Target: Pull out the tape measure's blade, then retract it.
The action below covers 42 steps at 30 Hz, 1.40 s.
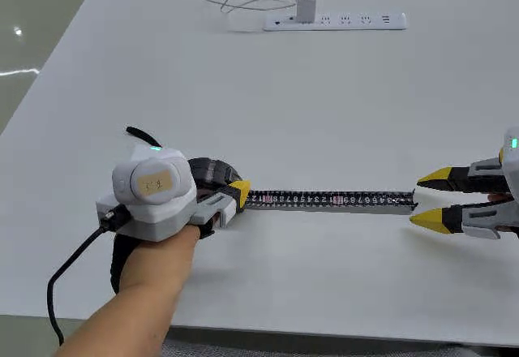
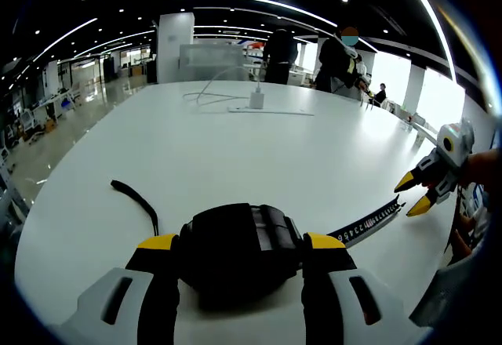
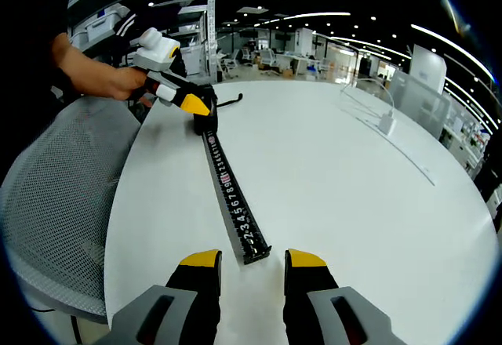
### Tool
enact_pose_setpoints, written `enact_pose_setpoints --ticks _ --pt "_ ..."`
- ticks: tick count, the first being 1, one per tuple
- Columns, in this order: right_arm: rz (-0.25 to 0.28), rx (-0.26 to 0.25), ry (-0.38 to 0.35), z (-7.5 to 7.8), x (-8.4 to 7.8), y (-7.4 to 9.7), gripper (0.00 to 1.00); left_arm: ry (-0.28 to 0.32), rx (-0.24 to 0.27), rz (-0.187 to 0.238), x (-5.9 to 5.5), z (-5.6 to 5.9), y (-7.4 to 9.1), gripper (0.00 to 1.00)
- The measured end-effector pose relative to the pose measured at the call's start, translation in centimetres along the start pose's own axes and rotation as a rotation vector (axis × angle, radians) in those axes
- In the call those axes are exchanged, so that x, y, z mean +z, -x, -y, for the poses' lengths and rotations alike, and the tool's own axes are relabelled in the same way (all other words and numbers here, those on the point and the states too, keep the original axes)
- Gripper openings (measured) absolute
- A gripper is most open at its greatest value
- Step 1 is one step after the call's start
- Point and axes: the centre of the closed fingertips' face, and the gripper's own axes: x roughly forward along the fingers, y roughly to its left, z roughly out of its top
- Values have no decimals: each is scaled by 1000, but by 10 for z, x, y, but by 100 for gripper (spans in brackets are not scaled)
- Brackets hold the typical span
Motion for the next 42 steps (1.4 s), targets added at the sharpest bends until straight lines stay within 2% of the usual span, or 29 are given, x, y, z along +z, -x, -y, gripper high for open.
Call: enact_pose_setpoints --ticks 2,6,11,16,19,39,42 --pt "9 26 24 -2 2 -2 25 0 -1 -1 0 0 0 59" --pt "-18 56 73 -3 0 -8 23 1 -4 -3 0 -1 0 59" --pt "-30 72 80 -1 -2 -13 21 0 -5 -3 0 -1 0 59" --pt "-39 91 120 -4 -4 -15 17 -1 -5 -2 0 -1 0 59" --pt "-36 77 134 -2 -3 -15 12 -2 -5 -2 0 -1 0 59" --pt "-21 73 102 -2 -4 -15 9 -14 4 14 0 -1 1 58" --pt "-25 71 115 -2 -3 -15 9 -14 3 14 0 -1 0 57"
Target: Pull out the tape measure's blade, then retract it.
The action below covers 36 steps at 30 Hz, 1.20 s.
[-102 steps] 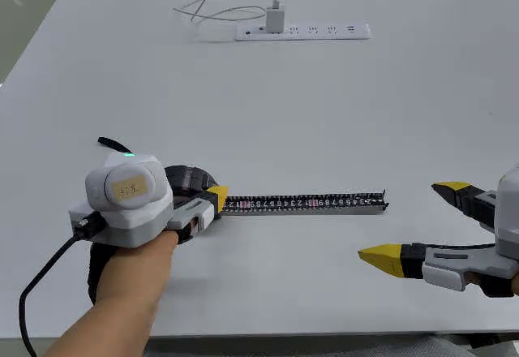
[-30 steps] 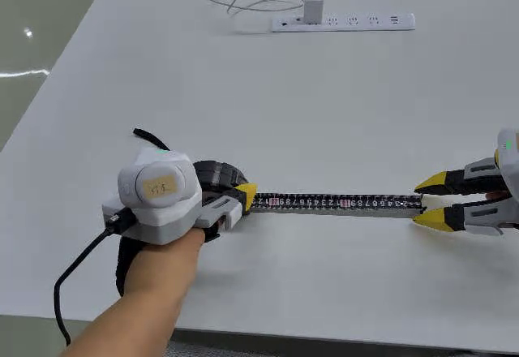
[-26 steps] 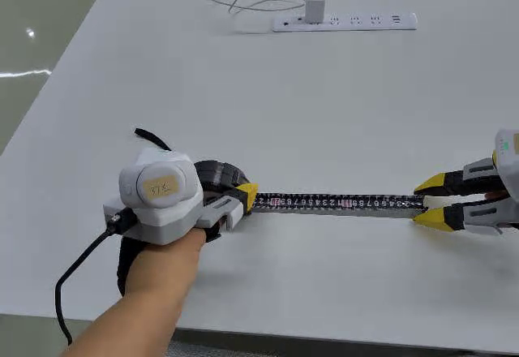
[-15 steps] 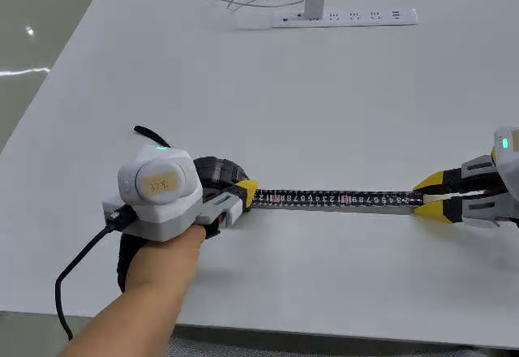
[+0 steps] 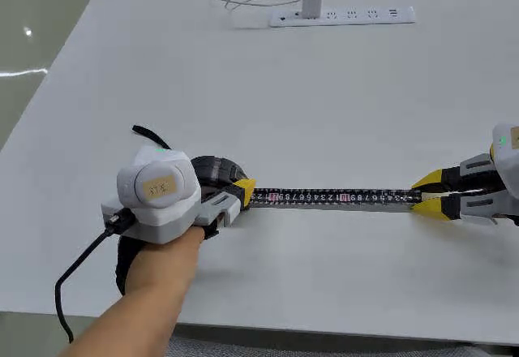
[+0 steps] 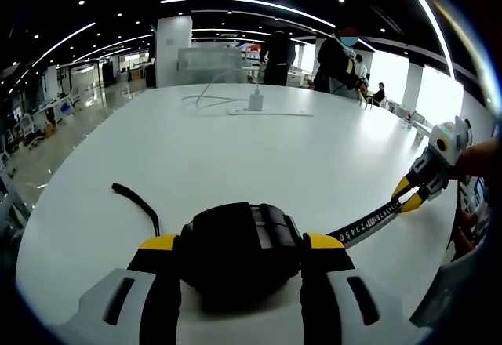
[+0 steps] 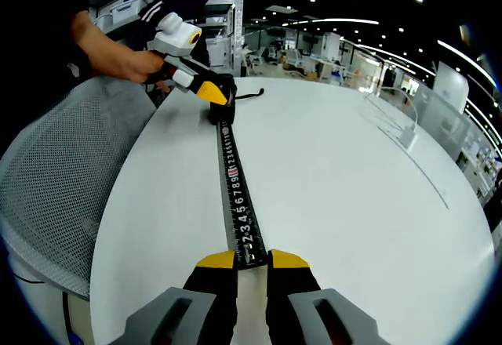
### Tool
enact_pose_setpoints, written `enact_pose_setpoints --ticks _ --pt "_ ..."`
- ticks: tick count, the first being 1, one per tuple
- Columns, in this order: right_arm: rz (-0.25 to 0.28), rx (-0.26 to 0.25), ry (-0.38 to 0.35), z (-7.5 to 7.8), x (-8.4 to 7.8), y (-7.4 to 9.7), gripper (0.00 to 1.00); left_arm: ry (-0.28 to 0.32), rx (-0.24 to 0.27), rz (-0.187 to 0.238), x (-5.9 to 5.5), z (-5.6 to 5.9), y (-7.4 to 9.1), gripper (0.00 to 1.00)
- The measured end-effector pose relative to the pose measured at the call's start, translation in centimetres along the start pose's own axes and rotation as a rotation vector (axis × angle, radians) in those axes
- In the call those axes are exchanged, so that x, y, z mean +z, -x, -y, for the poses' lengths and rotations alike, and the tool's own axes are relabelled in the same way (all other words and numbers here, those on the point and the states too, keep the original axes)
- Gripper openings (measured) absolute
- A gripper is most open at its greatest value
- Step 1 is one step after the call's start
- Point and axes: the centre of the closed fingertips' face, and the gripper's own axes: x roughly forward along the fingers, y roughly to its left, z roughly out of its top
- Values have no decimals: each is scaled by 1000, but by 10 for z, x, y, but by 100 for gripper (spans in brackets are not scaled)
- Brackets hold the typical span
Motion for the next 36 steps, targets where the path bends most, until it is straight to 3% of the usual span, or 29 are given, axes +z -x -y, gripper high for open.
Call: enact_pose_setpoints --ticks 29,36 --pt "-17 -29 8 -4 0 0 8 52 30 22 1 -3 0 54" --pt "-22 -22 22 -7 0 0 9 29 7 21 0 -2 1 53"
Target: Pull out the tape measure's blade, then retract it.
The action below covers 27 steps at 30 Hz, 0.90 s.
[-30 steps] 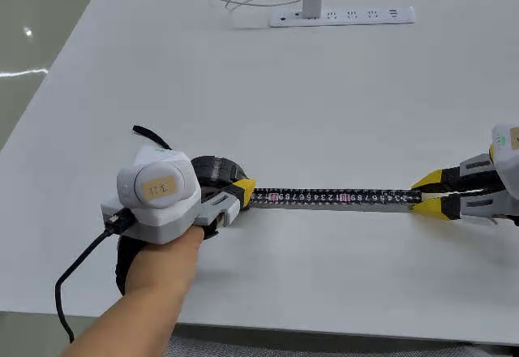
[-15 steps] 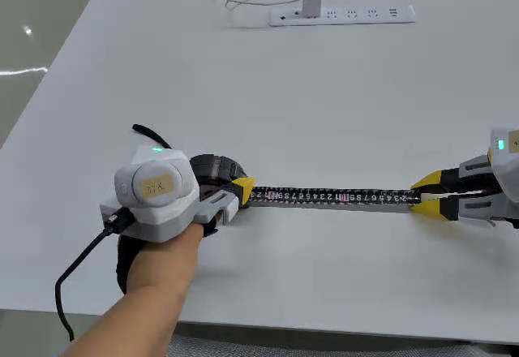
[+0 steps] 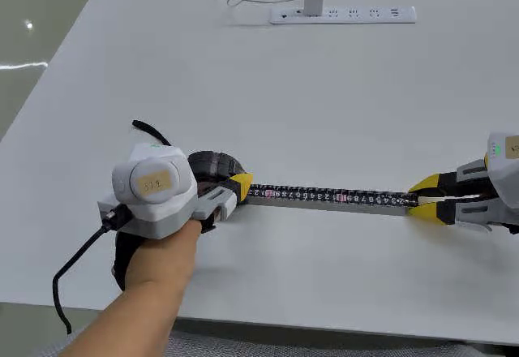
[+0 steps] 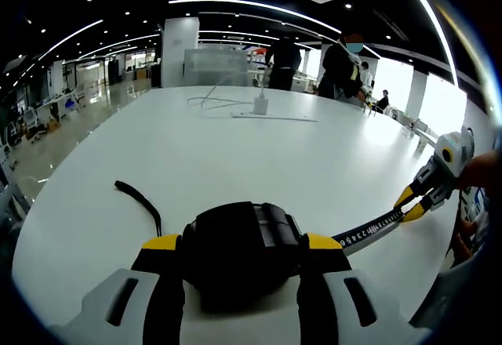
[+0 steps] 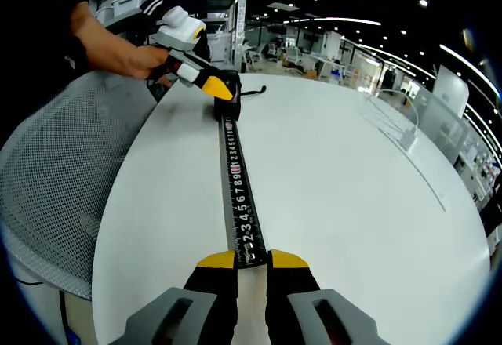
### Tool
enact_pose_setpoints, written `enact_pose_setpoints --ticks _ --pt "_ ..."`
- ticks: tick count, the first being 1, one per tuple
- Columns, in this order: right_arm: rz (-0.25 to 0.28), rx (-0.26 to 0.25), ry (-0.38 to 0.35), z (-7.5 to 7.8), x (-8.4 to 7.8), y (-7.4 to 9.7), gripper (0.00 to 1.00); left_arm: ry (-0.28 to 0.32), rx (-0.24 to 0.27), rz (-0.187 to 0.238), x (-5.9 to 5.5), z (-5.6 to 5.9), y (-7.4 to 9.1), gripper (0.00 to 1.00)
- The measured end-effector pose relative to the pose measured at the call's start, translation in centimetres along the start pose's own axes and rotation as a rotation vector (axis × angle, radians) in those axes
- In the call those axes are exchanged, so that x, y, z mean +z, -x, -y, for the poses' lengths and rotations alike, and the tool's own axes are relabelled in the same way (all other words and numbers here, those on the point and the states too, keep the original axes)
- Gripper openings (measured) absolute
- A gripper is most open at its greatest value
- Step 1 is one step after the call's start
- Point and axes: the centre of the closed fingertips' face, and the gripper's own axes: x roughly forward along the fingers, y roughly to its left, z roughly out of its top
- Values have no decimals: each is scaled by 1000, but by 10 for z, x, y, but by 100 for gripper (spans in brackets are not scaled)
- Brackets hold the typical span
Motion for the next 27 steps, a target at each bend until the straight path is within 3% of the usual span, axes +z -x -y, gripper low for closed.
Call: enact_pose_setpoints --ticks 6,27 --pt "-2 -4 19 4 3 -3 9 -11 -24 -7 -1 1 2 52" --pt "13 16 35 2 18 -16 8 -14 -23 -12 0 0 1 52"
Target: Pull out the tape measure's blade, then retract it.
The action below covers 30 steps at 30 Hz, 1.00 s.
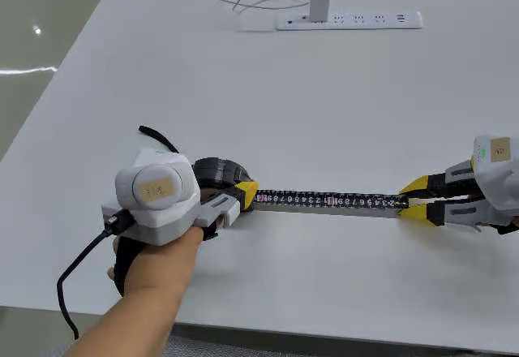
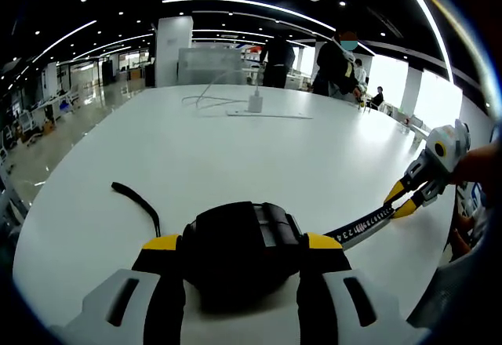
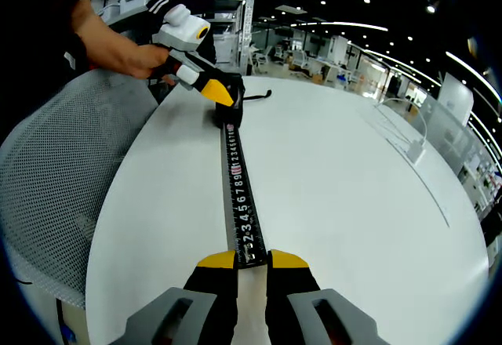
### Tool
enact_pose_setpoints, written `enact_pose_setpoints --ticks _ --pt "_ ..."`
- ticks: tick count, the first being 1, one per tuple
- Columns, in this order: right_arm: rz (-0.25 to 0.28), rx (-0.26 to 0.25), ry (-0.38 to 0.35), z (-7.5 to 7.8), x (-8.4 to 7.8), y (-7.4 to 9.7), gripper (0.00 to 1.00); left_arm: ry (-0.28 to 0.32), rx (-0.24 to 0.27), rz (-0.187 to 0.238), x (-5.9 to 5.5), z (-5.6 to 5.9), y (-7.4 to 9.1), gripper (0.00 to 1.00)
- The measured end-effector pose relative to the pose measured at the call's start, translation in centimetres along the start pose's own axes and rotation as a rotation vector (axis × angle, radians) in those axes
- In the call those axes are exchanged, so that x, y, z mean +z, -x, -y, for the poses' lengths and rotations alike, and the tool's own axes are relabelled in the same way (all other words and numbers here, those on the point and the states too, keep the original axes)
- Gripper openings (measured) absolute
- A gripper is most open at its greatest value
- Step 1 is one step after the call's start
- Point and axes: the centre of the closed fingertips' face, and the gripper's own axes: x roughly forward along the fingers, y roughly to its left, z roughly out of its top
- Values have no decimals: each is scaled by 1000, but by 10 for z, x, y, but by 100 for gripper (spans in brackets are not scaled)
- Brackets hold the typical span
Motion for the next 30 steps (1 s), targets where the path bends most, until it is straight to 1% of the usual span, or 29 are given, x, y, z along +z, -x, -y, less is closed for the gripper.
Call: enact_pose_setpoints --ticks 19,30 --pt "22 24 26 -2 21 -19 8 2 3 2 0 1 0 52" --pt "30 34 33 -3 28 -27 8 8 1 1 0 1 0 52"
